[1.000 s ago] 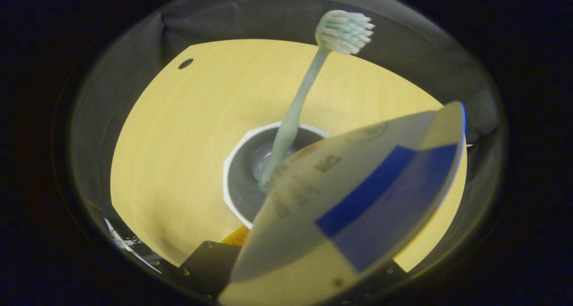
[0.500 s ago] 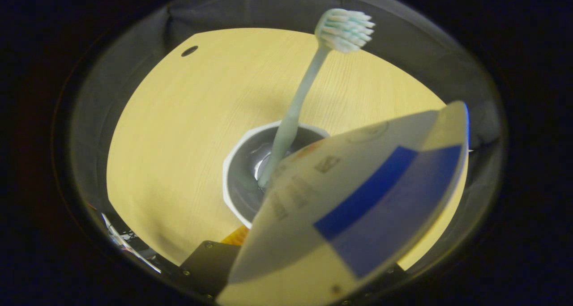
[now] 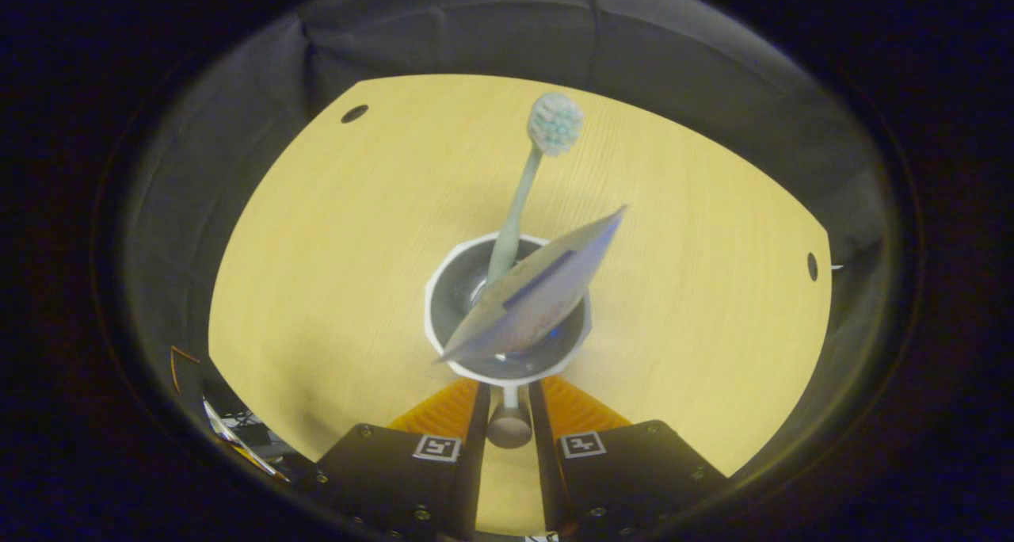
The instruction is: Put the toothbrush and toothpaste on the desktop into the cup, then pick up the cup and place it on the coaster on the desktop.
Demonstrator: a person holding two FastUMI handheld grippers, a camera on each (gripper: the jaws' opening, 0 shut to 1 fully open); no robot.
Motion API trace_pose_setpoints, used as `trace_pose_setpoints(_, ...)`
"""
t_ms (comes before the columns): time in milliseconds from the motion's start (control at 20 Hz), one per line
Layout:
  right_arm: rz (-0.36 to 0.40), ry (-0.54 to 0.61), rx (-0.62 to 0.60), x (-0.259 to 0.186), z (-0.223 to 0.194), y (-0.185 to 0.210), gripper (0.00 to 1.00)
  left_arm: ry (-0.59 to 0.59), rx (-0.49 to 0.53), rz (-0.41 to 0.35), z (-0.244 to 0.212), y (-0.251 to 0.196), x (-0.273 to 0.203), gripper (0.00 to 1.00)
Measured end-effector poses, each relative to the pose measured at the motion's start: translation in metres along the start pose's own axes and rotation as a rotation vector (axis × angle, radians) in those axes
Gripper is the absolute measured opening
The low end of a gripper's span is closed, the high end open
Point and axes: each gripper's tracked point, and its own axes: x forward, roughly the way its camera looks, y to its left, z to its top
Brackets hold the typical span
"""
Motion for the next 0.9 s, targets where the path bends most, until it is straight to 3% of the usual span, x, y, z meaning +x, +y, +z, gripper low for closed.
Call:
trace_pose_setpoints(50,0.010,-0.039,0.006,-0.014,0.000,0.000,0.33,-0.002,0.006,-0.006,0.001,-0.004,0.003,0.96)
trace_pose_setpoints(100,0.001,-0.068,0.010,-0.021,-0.003,-0.004,0.50,0.000,0.013,-0.017,0.003,-0.009,0.006,0.95)
trace_pose_setpoints(350,0.039,-0.196,0.081,-0.064,-0.020,-0.017,0.54,-0.018,0.053,-0.046,0.019,-0.030,0.015,0.96)
trace_pose_setpoints(400,0.045,-0.225,0.096,-0.075,-0.025,-0.022,0.60,-0.018,0.053,-0.052,0.022,-0.035,0.018,0.95)
trace_pose_setpoints(450,0.043,-0.254,0.112,-0.086,-0.029,-0.028,0.59,-0.021,0.049,-0.062,0.025,-0.042,0.019,0.95)
trace_pose_setpoints(550,0.032,-0.330,0.140,-0.107,-0.037,-0.043,0.72,-0.030,0.051,-0.076,0.031,-0.056,0.023,0.95)
trace_pose_setpoints(600,0.008,-0.372,0.149,-0.117,-0.043,-0.053,0.82,-0.034,0.056,-0.083,0.034,-0.064,0.025,0.95)
trace_pose_setpoints(900,-0.165,-0.767,0.205,-0.192,-0.051,-0.118,0.87,-0.086,0.086,-0.129,0.062,-0.114,0.032,0.95)
